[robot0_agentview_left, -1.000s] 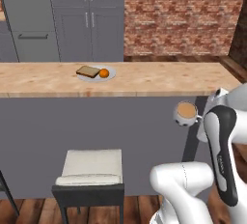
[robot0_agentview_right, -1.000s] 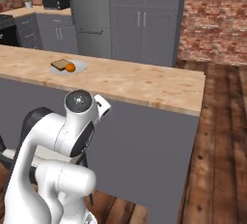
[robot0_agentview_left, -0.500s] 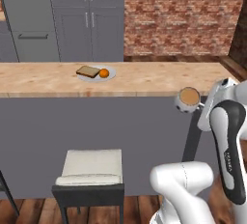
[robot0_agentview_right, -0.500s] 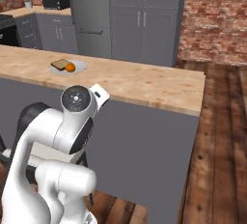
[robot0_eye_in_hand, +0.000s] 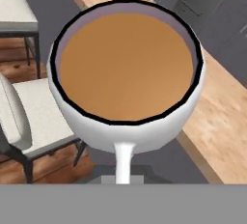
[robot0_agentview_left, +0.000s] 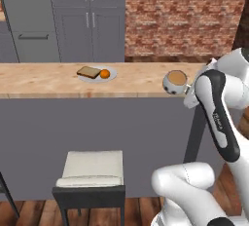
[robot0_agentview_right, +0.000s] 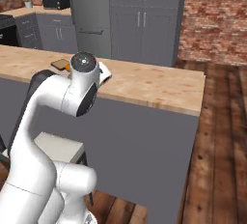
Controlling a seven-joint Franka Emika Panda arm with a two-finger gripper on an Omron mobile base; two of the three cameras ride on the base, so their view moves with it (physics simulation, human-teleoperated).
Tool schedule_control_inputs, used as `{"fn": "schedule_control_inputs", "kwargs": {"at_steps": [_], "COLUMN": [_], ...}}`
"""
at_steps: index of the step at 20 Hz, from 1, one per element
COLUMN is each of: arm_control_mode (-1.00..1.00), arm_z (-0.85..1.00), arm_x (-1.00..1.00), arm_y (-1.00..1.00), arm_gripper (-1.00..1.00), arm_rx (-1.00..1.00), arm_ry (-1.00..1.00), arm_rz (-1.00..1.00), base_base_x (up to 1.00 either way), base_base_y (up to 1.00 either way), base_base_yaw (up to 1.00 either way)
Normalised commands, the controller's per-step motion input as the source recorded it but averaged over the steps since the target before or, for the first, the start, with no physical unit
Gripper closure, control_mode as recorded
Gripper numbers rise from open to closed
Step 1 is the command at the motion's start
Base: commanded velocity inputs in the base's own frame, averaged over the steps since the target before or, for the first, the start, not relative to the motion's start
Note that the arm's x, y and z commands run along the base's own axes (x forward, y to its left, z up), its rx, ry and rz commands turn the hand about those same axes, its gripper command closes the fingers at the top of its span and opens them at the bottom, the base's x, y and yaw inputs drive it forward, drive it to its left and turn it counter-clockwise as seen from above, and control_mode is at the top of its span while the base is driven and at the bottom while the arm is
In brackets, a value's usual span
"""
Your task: Pick up the brewed coffee from the coffee machine and place it next to the breakfast plate on the dining counter.
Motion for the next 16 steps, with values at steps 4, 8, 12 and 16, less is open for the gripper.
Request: {"fn": "schedule_control_inputs", "kwargs": {"at_steps": [4,8,12,16], "arm_control_mode": [-1.00,-1.00,-1.00,-1.00], "arm_z": [0.00,0.00,0.00,-0.01], "arm_x": [0.92,0.84,0.79,0.63], "arm_y": [0.23,0.23,0.16,0.13], "arm_gripper": [1.00,1.00,1.00,1.00], "arm_rx": [0.03,0.01,0.00,0.00], "arm_ry": [0.24,0.21,0.20,0.13], "arm_rz": [-0.02,-0.04,-0.06,-0.06], "base_base_x": [0.00,0.00,0.00,0.00], "base_base_y": [0.00,0.00,0.00,0.00], "base_base_yaw": [0.00,0.00,0.00,0.00]}}
